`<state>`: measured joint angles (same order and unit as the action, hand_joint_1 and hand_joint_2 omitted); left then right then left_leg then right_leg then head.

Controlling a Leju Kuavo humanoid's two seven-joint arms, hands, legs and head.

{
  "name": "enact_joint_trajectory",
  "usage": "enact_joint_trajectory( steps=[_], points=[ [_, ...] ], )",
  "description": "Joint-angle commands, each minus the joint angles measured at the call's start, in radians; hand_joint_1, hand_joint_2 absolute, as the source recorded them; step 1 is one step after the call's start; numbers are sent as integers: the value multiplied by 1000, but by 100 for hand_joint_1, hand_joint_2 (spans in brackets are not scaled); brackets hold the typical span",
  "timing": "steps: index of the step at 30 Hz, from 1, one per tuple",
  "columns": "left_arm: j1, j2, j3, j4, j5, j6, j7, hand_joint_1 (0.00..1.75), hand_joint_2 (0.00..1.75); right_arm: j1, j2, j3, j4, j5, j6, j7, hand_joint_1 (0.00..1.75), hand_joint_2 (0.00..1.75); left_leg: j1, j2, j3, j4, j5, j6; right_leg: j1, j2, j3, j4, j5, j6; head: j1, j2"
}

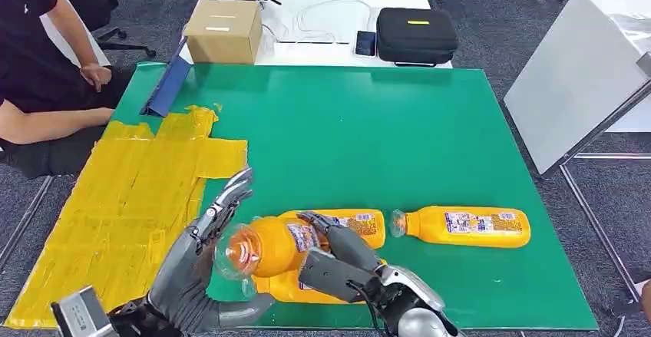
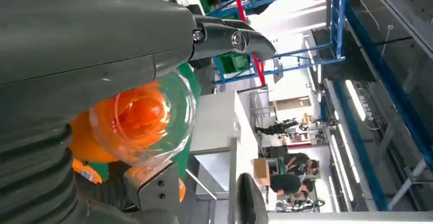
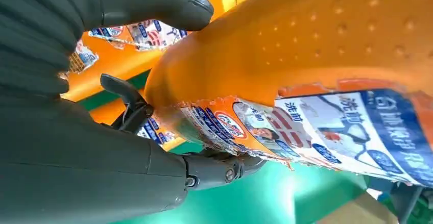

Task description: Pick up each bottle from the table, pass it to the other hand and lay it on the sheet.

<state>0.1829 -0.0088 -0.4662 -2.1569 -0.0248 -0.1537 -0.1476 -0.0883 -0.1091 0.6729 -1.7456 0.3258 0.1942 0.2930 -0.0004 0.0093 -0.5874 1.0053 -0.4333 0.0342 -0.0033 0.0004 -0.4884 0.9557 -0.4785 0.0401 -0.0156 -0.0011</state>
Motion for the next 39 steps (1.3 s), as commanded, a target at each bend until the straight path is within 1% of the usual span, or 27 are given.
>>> enact_joint_trajectory(
  steps=[1,3,6,8,10,12,15,16,21,26,32,34,36,37,39],
  points=[
    [-16,7,-26,16,-29,36,3,0,175,-69,25,15,51,106,-45,-10,175,175,-1,1,-1,0,1,-2,-1,1,-2,2,1,-1,0,0],
    [-22,9,-37,21,-35,57,7,0,175,-94,40,9,80,141,-49,-31,175,175,-1,1,-1,0,1,-2,-1,2,-3,2,1,-1,0,0],
    [-22,9,-37,21,-35,57,7,0,175,-94,40,9,80,141,-49,-31,175,175,0,1,-1,0,1,-2,0,2,-2,1,1,-1,0,0],
    [-22,9,-37,21,-35,57,7,0,175,-94,40,9,80,141,-49,-31,175,175,0,-1,0,0,1,-2,0,0,-5,1,1,-1,0,0],
    [-21,10,-39,20,-32,65,8,0,175,-89,39,13,69,155,-51,-36,175,175,-1,-1,-2,0,2,-2,-1,0,-11,1,1,-1,0,0],
    [-19,10,-39,19,-27,77,11,0,175,-86,44,17,62,167,-53,-37,175,175,0,0,-2,0,2,-2,-1,1,-12,1,1,-1,0,0],
    [-15,8,-34,17,-14,92,11,0,175,-86,47,19,64,174,-52,-32,175,175,-1,0,-3,0,1,-2,-1,0,-10,1,1,-1,0,0],
    [-14,9,-33,16,-10,97,10,0,175,-86,48,16,68,175,-53,-30,175,175,0,0,-2,0,1,-2,0,1,-3,1,0,-1,0,0],
    [-15,14,-36,14,-1,109,8,0,175,-81,56,-3,78,169,-57,-31,175,175,-1,0,-2,0,1,-2,-1,0,-3,2,1,-1,0,0],
    [-20,14,-42,16,12,125,9,0,175,-102,71,4,81,136,-79,-39,175,175,-1,0,-3,0,2,-2,-1,1,-4,2,1,-1,0,0],
    [-21,17,-49,17,16,137,9,0,175,-103,73,7,79,147,-98,-45,175,175,0,-1,-2,0,2,-2,-1,0,-4,2,1,-1,0,0],
    [-17,22,-52,16,23,150,8,0,175,-107,71,37,94,158,-146,-54,175,175,-1,-1,-2,0,2,-2,-1,0,-4,2,1,-1,0,0],
    [-11,27,-55,17,32,161,10,0,175,-110,65,61,61,231,-198,-77,175,175,-1,1,-3,0,2,-3,-1,1,-5,3,1,-1,0,0],
    [-9,26,-58,19,38,171,19,0,175,-104,62,53,30,284,-206,-83,175,175,0,1,-2,0,1,-2,-1,1,-3,2,1,-1,0,0],
    [-8,27,-61,21,38,176,19,0,175,-94,62,43,3,290,-200,-81,175,175,-1,0,-3,0,2,-3,-1,0,-5,3,1,-1,0,0]
  ],
)
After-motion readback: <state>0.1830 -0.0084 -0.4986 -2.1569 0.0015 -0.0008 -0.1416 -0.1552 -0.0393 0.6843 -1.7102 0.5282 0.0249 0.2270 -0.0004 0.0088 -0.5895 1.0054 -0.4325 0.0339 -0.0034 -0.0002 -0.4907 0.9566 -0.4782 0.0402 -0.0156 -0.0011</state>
